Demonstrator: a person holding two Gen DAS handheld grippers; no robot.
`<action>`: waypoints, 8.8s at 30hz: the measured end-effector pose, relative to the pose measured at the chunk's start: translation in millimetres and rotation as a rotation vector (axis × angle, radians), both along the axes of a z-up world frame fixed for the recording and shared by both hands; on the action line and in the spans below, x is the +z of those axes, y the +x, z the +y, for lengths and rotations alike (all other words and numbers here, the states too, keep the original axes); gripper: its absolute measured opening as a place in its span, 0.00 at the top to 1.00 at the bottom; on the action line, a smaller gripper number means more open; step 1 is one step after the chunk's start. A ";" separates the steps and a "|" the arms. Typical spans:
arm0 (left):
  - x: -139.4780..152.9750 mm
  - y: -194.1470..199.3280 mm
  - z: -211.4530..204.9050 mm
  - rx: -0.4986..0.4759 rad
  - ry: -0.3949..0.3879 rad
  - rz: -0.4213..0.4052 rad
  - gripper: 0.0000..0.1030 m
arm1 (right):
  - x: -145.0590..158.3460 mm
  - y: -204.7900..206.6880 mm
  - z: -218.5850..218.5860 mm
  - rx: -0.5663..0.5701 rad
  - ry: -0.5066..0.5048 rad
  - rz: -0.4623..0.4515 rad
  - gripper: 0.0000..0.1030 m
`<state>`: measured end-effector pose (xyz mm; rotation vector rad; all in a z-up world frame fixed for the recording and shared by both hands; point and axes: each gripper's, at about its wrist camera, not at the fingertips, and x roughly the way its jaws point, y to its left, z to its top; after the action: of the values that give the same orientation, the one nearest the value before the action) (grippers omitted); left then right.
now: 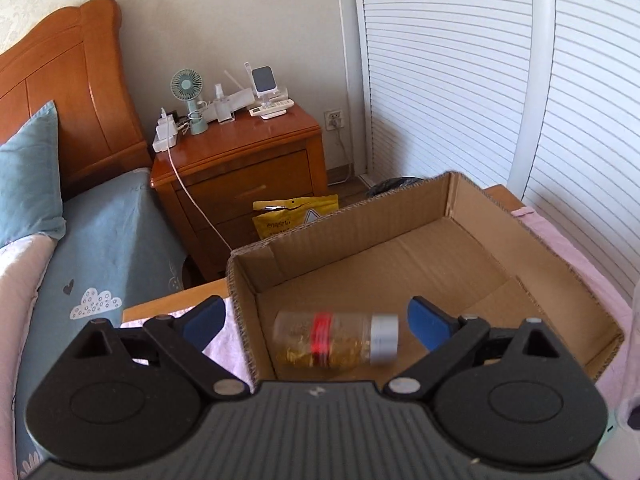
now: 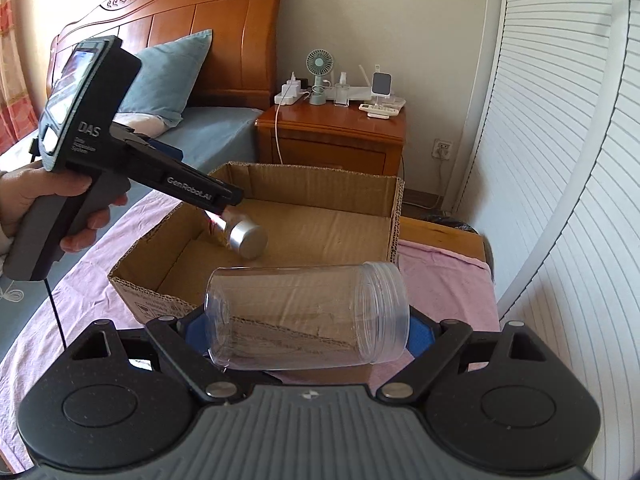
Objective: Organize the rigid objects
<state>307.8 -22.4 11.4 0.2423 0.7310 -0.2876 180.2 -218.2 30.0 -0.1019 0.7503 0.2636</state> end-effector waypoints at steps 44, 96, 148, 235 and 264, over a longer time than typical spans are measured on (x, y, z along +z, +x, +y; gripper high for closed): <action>-0.1 -209.6 56.5 0.127 -0.035 -0.048 0.01 | -6.9 104.6 16.6 -0.102 -0.018 0.101 0.00; -48.1 -178.7 6.0 0.116 -0.005 0.115 0.01 | -118.1 -88.0 -17.7 -0.286 -0.044 0.177 0.00; -100.4 -206.7 27.0 -0.082 -0.096 0.128 0.00 | -123.3 -106.2 -23.0 -0.218 -0.031 0.070 0.00; 14.8 -103.9 9.3 -0.105 -0.080 -0.038 0.05 | -18.6 -55.3 -5.4 0.038 -0.030 0.021 0.16; 2.1 -215.4 32.8 0.198 -0.064 -0.074 0.01 | -0.9 52.6 13.9 -0.038 -0.024 0.086 0.16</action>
<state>92.5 10.4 13.5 0.1180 0.6660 -0.1135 232.8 -204.2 29.1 -0.0996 0.8402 0.2244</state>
